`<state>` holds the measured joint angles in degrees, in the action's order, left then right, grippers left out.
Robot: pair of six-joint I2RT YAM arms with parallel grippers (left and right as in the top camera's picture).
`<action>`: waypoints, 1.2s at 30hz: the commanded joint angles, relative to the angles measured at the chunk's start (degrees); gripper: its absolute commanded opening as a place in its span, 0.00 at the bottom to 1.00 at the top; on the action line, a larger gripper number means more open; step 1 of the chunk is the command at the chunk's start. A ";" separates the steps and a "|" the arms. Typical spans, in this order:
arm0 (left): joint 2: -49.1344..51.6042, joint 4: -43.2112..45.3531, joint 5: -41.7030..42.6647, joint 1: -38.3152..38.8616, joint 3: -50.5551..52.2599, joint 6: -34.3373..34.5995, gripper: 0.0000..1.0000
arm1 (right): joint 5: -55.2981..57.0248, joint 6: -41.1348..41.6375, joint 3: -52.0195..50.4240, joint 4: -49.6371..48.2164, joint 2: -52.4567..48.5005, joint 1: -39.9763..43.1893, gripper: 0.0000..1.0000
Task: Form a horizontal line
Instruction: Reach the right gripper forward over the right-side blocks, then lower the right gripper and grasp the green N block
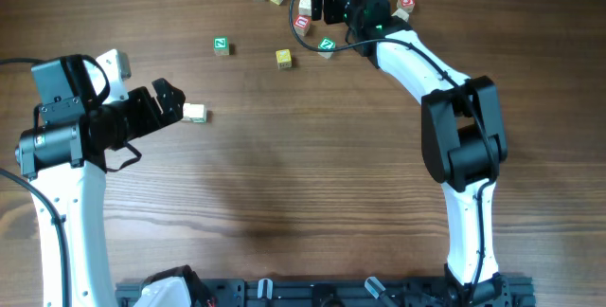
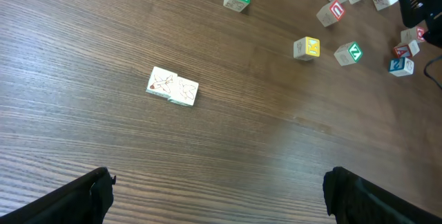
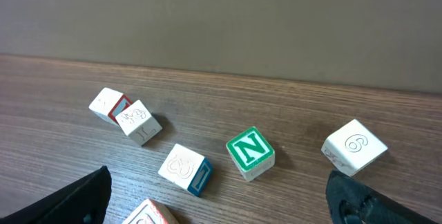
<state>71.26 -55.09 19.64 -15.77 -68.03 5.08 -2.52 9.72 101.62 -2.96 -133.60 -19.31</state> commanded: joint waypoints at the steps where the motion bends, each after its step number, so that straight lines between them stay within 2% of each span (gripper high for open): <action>1: 0.22 0.15 0.68 -0.11 0.33 -0.31 1.00 | -3.10 -2.86 1.07 -1.40 0.94 0.52 1.00; 5: 0.22 0.15 0.68 -0.11 0.33 -0.31 1.00 | -8.74 -2.64 7.41 5.51 0.22 1.33 1.00; 7: 0.22 0.15 0.68 -0.11 0.33 -0.31 1.00 | -8.70 -5.99 12.59 7.54 -1.62 1.27 1.00; 11: 0.22 0.13 0.68 -0.11 0.33 -0.31 1.00 | -9.01 -5.07 21.62 8.79 -8.50 2.19 1.00; 16: 0.22 0.13 0.68 -0.11 0.33 -0.28 1.00 | -12.72 -5.03 27.69 8.31 -17.81 2.47 1.00; 24: 0.22 0.15 0.70 -0.11 0.33 -0.31 1.00 | -12.79 -3.52 28.83 6.84 -24.46 2.51 1.00; 29: 0.22 0.15 0.68 -0.11 0.33 -0.31 1.00 | -12.11 -3.54 28.83 6.84 -24.92 2.67 0.90; 31: 0.22 0.13 0.68 -0.11 0.33 -0.31 1.00 | -12.11 -3.37 28.83 6.84 -25.22 2.89 0.89; 36: 0.22 0.15 0.68 -0.11 0.33 -0.31 1.00 | -12.15 4.24 28.83 5.38 -25.42 4.57 0.90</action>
<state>71.26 -55.07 19.64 -15.77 -68.03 5.08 -14.57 8.80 129.05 3.55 -156.92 -16.38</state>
